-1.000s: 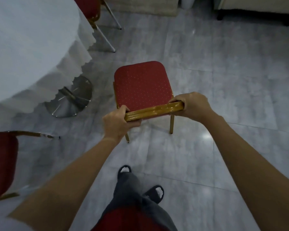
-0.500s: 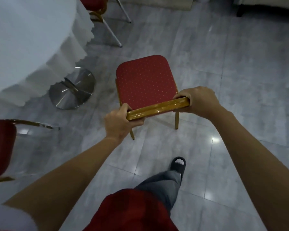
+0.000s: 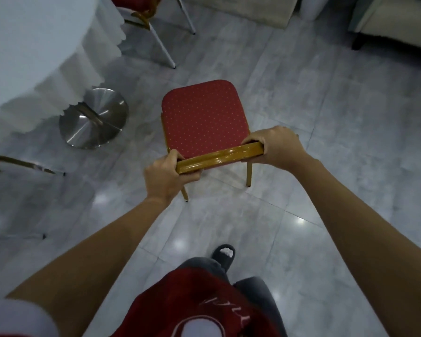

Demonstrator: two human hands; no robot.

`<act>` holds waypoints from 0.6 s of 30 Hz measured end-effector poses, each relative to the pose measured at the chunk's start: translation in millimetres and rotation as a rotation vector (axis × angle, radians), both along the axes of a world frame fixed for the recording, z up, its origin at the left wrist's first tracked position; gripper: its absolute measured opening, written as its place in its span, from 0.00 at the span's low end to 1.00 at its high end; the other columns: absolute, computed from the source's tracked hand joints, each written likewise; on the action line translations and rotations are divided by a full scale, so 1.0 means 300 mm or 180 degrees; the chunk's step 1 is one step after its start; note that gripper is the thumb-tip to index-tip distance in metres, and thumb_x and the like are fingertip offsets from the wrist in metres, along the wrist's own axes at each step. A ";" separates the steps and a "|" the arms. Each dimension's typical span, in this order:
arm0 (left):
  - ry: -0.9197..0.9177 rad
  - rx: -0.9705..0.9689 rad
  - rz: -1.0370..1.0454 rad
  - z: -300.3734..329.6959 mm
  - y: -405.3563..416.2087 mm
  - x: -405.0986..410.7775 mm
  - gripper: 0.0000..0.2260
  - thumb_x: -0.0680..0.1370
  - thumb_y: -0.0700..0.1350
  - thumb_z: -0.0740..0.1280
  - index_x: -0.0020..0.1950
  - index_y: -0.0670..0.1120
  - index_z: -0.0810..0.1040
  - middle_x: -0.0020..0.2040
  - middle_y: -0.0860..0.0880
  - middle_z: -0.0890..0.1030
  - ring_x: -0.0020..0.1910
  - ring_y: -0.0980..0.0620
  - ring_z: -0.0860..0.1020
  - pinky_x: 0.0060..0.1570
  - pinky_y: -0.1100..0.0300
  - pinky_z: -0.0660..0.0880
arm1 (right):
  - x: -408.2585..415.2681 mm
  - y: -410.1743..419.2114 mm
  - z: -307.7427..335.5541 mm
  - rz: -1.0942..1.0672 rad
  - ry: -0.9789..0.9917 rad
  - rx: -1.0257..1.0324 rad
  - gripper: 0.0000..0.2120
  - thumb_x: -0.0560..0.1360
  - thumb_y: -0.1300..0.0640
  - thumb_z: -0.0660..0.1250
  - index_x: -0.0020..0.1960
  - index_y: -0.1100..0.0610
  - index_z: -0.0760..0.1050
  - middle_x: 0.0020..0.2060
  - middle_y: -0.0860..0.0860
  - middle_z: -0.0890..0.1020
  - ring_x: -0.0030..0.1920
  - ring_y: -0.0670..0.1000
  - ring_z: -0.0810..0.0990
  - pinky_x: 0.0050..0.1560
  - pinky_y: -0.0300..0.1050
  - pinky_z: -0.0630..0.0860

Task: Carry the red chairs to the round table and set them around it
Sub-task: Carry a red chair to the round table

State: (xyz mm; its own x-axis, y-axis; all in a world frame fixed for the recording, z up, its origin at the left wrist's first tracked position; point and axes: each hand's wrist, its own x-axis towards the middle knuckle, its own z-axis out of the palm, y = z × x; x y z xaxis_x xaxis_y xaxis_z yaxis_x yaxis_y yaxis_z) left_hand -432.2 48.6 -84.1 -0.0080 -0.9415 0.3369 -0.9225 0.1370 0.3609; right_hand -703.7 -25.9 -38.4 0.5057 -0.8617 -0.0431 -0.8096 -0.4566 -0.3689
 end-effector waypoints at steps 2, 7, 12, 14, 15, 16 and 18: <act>0.0064 0.0008 0.0054 -0.010 -0.009 -0.041 0.30 0.65 0.72 0.62 0.40 0.44 0.77 0.33 0.48 0.81 0.29 0.50 0.79 0.27 0.55 0.76 | -0.047 -0.029 -0.006 0.0153 -0.0011 -0.0060 0.17 0.66 0.37 0.69 0.48 0.46 0.80 0.38 0.44 0.84 0.38 0.48 0.82 0.40 0.45 0.78; -0.0013 -0.0047 0.0408 -0.010 -0.038 -0.211 0.27 0.64 0.70 0.66 0.38 0.45 0.78 0.30 0.50 0.80 0.27 0.52 0.77 0.25 0.58 0.74 | -0.199 -0.127 -0.007 0.0601 -0.0012 -0.0150 0.18 0.67 0.36 0.68 0.49 0.47 0.80 0.38 0.45 0.85 0.36 0.48 0.82 0.37 0.42 0.77; -0.0035 -0.0252 0.0785 0.014 -0.029 -0.453 0.24 0.64 0.67 0.66 0.35 0.45 0.78 0.28 0.51 0.79 0.25 0.53 0.76 0.26 0.66 0.65 | -0.386 -0.195 0.013 0.0982 -0.0082 -0.0095 0.16 0.67 0.42 0.71 0.50 0.49 0.80 0.38 0.46 0.85 0.37 0.48 0.82 0.38 0.41 0.76; -0.0010 -0.0190 0.0870 0.023 -0.018 -0.540 0.25 0.64 0.68 0.66 0.35 0.45 0.79 0.27 0.51 0.79 0.25 0.53 0.76 0.27 0.66 0.65 | -0.460 -0.211 0.012 0.1097 -0.0127 -0.0086 0.16 0.67 0.41 0.72 0.50 0.49 0.80 0.39 0.46 0.85 0.37 0.48 0.82 0.38 0.40 0.74; 0.0008 -0.0168 0.0927 0.023 -0.012 -0.586 0.25 0.64 0.68 0.66 0.35 0.45 0.79 0.27 0.51 0.79 0.25 0.53 0.76 0.27 0.66 0.66 | -0.501 -0.221 0.012 0.1162 -0.0135 -0.0103 0.17 0.67 0.41 0.71 0.50 0.49 0.80 0.39 0.46 0.85 0.37 0.48 0.82 0.38 0.40 0.75; 0.0006 -0.0160 0.1006 0.020 -0.004 -0.628 0.25 0.64 0.69 0.66 0.35 0.46 0.79 0.27 0.51 0.80 0.25 0.53 0.76 0.26 0.65 0.67 | -0.535 -0.232 0.007 0.1227 -0.0135 -0.0123 0.17 0.67 0.40 0.70 0.50 0.48 0.80 0.39 0.46 0.85 0.37 0.48 0.83 0.37 0.41 0.76; -0.0006 -0.0173 0.1159 0.012 0.008 -0.704 0.25 0.64 0.69 0.66 0.35 0.46 0.79 0.28 0.52 0.80 0.25 0.53 0.76 0.27 0.63 0.71 | -0.595 -0.258 -0.001 0.1337 -0.0163 -0.0183 0.18 0.67 0.39 0.69 0.50 0.48 0.80 0.38 0.46 0.85 0.36 0.49 0.83 0.37 0.43 0.78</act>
